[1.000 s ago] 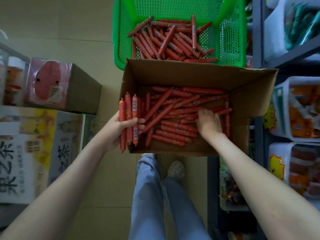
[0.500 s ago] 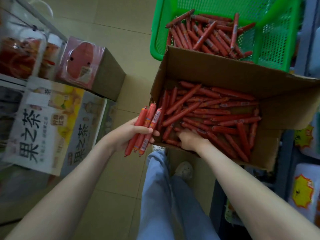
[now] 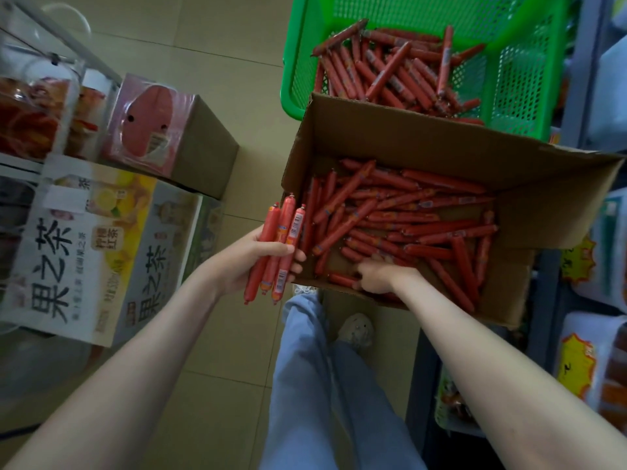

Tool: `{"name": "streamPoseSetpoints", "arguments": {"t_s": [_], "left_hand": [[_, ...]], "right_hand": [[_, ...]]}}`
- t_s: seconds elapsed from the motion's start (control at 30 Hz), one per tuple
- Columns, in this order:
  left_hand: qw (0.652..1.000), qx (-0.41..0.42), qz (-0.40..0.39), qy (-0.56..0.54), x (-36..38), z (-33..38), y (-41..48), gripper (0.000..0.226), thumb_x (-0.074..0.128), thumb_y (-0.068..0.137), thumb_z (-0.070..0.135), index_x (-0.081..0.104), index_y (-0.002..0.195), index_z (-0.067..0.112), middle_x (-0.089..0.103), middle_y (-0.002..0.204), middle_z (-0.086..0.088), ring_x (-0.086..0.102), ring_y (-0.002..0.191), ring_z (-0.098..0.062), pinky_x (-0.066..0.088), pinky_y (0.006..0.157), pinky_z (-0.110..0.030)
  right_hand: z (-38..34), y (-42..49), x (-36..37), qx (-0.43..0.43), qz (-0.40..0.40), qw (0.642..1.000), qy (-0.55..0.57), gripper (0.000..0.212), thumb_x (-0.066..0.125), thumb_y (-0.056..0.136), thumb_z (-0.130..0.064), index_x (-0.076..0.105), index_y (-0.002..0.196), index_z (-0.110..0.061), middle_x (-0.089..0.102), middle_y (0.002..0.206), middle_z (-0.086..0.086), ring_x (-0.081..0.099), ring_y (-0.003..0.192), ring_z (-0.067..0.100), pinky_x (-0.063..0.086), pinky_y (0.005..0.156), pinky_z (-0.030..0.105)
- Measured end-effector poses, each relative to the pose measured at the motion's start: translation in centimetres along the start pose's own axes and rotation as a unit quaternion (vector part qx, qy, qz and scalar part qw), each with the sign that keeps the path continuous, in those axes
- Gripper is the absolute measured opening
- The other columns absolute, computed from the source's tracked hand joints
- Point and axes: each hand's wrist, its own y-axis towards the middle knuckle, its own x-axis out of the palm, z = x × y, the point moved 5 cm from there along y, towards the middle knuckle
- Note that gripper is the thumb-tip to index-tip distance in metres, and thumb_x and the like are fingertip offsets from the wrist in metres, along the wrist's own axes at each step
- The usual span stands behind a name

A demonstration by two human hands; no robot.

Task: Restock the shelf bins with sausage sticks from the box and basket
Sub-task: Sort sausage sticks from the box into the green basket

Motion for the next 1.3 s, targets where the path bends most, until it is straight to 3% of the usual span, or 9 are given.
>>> {"name": "streamPoseSetpoints", "arguments": {"t_s": [0.17,0.27,0.37,0.47,0.57,0.7,0.83,1.03,1.3], "left_hand": [[0.999,-0.009,-0.021,0.033,1.5,0.1,0.9,0.027,0.062,0.079,0.006,0.057,0.106,0.002,0.070,0.097,-0.015,0.069,0.078,-0.024,0.057,0.074,-0.038],[0.999,-0.018,-0.036,0.027,3.1,0.3,1.5,0.034,0.062,0.079,0.007,0.055,0.112,0.004,0.068,0.102,-0.019,0.068,0.083,-0.027,0.057,0.075,-0.040],[0.998,-0.026,-0.042,0.023,4.1,0.9,2.1,0.043,0.063,0.078,0.007,0.052,0.119,0.006,0.069,0.101,-0.021,0.068,0.084,-0.029,0.056,0.078,-0.042],[0.999,-0.007,-0.027,0.039,4.3,1.7,2.7,0.039,0.063,0.080,0.006,0.053,0.118,0.008,0.070,0.095,-0.018,0.069,0.082,-0.028,0.057,0.078,-0.042],[0.990,0.102,0.055,0.079,3.1,3.1,2.9,0.025,0.060,0.085,0.001,0.057,0.107,0.013,0.072,0.086,-0.011,0.069,0.077,-0.024,0.057,0.074,-0.038],[0.986,0.141,0.075,0.034,0.9,4.3,1.9,0.032,0.065,0.081,0.010,0.054,0.112,0.009,0.072,0.090,-0.015,0.069,0.078,-0.026,0.058,0.072,-0.039],[0.995,0.087,0.032,0.023,-1.0,4.5,1.0,0.045,0.068,0.080,0.010,0.049,0.120,0.004,0.070,0.095,-0.019,0.070,0.083,-0.030,0.057,0.072,-0.038],[0.995,0.088,0.015,-0.039,-4.1,4.5,-0.1,0.076,0.089,0.057,0.033,0.052,0.120,0.012,0.069,0.100,-0.019,0.069,0.085,-0.029,0.056,0.074,-0.038],[0.990,0.091,0.023,-0.102,-4.6,3.6,0.1,0.065,0.084,0.064,0.024,0.053,0.120,0.016,0.067,0.106,-0.022,0.069,0.089,-0.030,0.056,0.076,-0.039]], "right_hand": [[0.6,-3.1,-2.2,-0.054,0.105,0.960,0.254,0.042,0.055,0.094,-0.020,0.048,0.136,-0.019,0.042,0.143,0.000,0.038,0.132,0.020,0.028,0.103,0.023],[1.2,-6.1,-3.9,-0.084,0.134,0.867,0.472,0.037,0.050,0.097,-0.011,0.049,0.134,-0.014,0.056,0.116,-0.003,0.054,0.106,0.013,0.042,0.083,0.012],[2.4,-7.3,-4.8,-0.077,0.157,0.796,0.580,0.034,0.047,0.099,-0.015,0.048,0.132,-0.016,0.063,0.094,-0.003,0.060,0.081,0.012,0.049,0.073,0.023],[5.6,-6.5,-5.8,0.017,0.277,0.841,0.465,0.041,0.053,0.096,-0.022,0.043,0.136,-0.020,0.055,0.122,0.003,0.053,0.112,0.023,0.042,0.091,0.030],[6.5,-5.6,-5.7,0.087,0.322,0.892,0.305,0.069,0.058,0.092,-0.023,0.019,0.148,-0.022,0.021,0.153,0.008,0.019,0.140,0.028,0.022,0.112,0.042],[1.5,-5.1,-6.7,-0.046,0.361,0.927,0.096,0.074,0.051,0.090,-0.016,0.011,0.150,-0.030,0.013,0.157,-0.003,0.010,0.143,0.022,0.011,0.113,0.041],[-3.9,-2.7,-6.6,-0.132,0.294,0.946,-0.046,0.076,0.046,0.090,-0.017,0.003,0.150,-0.033,0.008,0.158,-0.009,0.002,0.145,0.015,0.001,0.113,0.041],[-6.1,-1.3,-8.5,-0.055,0.333,0.935,-0.103,0.050,0.026,0.101,-0.037,0.018,0.149,-0.029,0.037,0.141,0.005,0.027,0.129,0.028,0.010,0.110,0.045],[-1.8,-3.0,-6.3,-0.002,0.304,0.942,-0.141,0.042,0.026,0.101,-0.026,0.035,0.142,-0.018,0.027,0.149,0.003,0.020,0.136,0.024,0.009,0.112,0.047]]}}
